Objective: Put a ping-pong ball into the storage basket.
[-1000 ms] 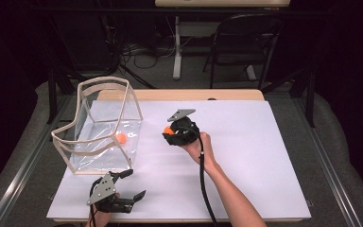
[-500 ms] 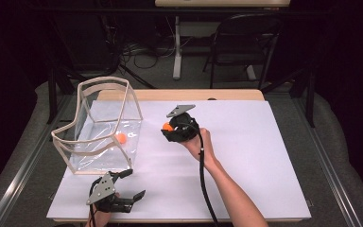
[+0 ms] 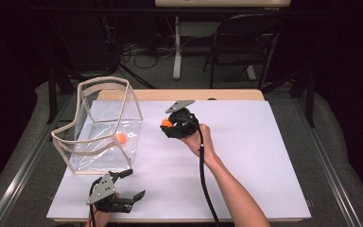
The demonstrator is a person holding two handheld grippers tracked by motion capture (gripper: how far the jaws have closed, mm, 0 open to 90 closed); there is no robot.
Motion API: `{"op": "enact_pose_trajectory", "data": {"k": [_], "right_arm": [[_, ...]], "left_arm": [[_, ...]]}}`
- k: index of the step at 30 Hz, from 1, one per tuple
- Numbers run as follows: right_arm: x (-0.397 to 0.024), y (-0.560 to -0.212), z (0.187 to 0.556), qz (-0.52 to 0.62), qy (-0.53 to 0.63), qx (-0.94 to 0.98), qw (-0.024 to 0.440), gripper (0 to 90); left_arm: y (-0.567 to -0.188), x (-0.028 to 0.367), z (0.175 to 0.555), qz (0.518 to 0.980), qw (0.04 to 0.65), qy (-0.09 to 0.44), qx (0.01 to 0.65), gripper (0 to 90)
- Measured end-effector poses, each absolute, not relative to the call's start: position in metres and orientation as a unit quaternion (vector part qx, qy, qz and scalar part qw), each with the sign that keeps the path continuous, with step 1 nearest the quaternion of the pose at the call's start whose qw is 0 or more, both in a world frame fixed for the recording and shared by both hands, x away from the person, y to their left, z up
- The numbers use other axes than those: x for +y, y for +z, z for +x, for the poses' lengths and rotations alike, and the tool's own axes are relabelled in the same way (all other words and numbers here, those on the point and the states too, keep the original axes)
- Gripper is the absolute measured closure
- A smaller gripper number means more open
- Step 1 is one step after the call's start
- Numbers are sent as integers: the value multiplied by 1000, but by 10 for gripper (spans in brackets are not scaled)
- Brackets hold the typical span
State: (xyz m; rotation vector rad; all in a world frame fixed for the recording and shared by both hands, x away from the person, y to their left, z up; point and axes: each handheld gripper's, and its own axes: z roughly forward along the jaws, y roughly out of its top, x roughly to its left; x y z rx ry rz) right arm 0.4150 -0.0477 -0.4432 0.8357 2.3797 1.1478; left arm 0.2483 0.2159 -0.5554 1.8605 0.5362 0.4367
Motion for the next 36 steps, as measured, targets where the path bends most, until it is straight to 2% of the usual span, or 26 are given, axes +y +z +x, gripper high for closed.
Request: {"op": "enact_pose_trajectory", "data": {"k": [36], "right_arm": [[-38,-417,424,282,412,845,189,512]], "left_arm": [[-555,217,249,783,549,184,227,157]]}}
